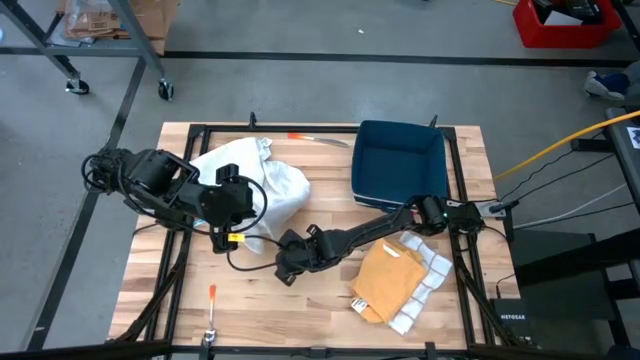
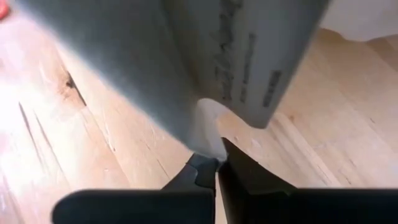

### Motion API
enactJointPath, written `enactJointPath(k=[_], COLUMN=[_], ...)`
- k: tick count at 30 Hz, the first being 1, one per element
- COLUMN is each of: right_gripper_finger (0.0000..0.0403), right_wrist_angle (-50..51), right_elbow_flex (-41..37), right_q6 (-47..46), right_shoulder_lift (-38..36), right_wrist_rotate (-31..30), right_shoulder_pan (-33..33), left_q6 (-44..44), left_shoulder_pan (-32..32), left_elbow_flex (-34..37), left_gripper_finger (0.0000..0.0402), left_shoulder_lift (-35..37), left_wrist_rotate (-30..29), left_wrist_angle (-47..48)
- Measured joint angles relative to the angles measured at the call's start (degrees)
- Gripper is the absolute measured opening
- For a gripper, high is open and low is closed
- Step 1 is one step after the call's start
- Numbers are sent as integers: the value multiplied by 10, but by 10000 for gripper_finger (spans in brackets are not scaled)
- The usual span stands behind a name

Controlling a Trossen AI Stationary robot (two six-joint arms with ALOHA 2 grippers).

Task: Fold towel
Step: Fold the white-and-gray checkered towel

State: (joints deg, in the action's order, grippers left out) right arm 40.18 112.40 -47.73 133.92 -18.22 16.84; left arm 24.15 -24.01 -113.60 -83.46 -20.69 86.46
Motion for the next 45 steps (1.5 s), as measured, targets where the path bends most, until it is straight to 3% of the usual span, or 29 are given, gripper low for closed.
enactJointPath(k=[6, 15, 28, 38, 45], right_gripper_finger=[4, 3, 1, 0, 0], right_wrist_angle=[37, 148, 201, 201, 215], right_elbow_flex=[0, 0, 0, 0, 0], right_q6=[18, 18, 48, 102, 121], right_shoulder_lift=[-31, -131, -265, -300, -300], right_wrist_rotate=[-11, -120, -262, -287, -259], right_shoulder_pan=[0, 0, 0, 0, 0], left_q6=[-1, 1, -1, -9, -23], left_shoulder_pan=[0, 0, 0, 0, 0], left_elbow_flex=[0, 0, 0, 0, 1], left_gripper_finger=[0, 0, 0, 6, 78], left_shoulder_lift=[7, 46, 58, 39, -2], left_wrist_rotate=[0, -1, -1, 0, 0], left_wrist_angle=[0, 0, 0, 0, 0])
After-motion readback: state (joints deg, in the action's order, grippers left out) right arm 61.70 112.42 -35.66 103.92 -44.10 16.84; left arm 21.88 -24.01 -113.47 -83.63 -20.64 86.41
